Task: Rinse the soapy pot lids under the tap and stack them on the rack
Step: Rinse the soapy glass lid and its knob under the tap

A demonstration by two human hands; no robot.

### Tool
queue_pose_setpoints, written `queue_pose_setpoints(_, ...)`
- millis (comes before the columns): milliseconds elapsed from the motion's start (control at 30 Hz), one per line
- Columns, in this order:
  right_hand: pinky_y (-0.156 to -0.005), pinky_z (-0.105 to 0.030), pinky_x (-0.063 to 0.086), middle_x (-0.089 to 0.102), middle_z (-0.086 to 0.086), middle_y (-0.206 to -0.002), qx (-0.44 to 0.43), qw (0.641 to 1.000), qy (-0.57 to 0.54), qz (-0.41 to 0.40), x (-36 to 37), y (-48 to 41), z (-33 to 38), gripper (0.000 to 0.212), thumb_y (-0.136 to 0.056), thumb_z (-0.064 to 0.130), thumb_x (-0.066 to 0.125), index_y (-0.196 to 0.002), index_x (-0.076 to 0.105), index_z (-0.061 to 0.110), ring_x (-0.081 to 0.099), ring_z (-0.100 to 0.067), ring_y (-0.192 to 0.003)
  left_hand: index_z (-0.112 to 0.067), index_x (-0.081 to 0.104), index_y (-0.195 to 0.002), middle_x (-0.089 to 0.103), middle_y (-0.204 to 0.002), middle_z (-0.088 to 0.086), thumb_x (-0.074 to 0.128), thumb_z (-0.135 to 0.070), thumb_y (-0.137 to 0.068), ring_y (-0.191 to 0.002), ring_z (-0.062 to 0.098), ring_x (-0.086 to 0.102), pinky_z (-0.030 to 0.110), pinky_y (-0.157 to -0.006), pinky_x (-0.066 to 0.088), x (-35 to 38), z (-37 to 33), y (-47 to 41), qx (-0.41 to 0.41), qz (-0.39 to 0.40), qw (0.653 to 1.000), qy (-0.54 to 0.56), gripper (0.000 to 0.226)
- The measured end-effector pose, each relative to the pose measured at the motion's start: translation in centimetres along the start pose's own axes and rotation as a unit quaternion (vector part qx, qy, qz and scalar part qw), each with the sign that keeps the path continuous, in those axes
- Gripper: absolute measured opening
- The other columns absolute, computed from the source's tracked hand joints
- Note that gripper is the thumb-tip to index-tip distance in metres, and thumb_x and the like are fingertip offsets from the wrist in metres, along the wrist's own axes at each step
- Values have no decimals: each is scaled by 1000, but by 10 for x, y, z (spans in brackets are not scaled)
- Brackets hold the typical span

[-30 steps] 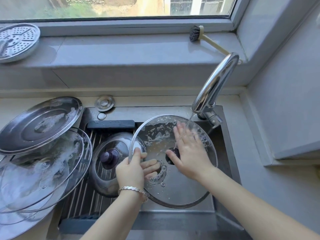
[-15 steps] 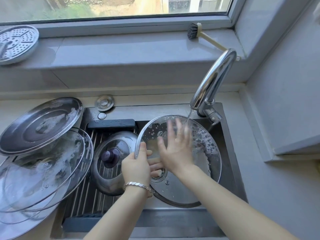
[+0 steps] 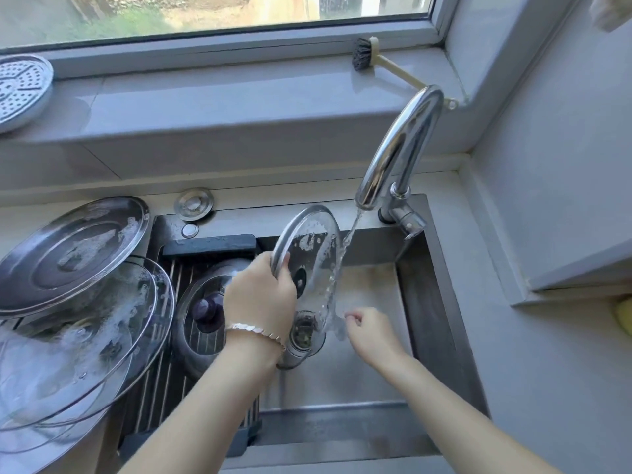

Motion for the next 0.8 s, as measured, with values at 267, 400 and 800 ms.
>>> queue_pose_setpoints(267,-115,-29,21,26,-6,-152,-14,998,-43,-42,-3,25,-3,47,-97,12,32,-144,29,4,26,-19,-139,-9,55,-89,64,-79,15,42,-22,-95,-70,30,52,29,-61,33,7,-15,1,79,25,991,-105,19)
queue_pose_setpoints(400,-115,-25,-2,-5,-4,-158,-73,996,-46,29,20,47,25,62,-100,33,29,-149,0,7,-5,-14,-145,-10,58,-74,67,-71,10,49,-23,-91,-68,34,65,43,-67,53,12,19,-2,-85,10,990,111,23)
queue_pose_setpoints(800,-112,-28,-18,-18,-9,-155,-316,938,137,-47,9,11,91,75,-85,52,4,-149,-1,12,-25,-12,-139,-8,55,-61,62,-68,27,57,-17,-86,-67,48,63,60,-63,53,30,33,30,-238,9,914,328,27)
Point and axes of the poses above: each hand's wrist, its own y-axis away from the middle knuckle, its own x-axis out of the palm, z = x × y, the point moved 3 cm from there along -y, towards the middle knuckle
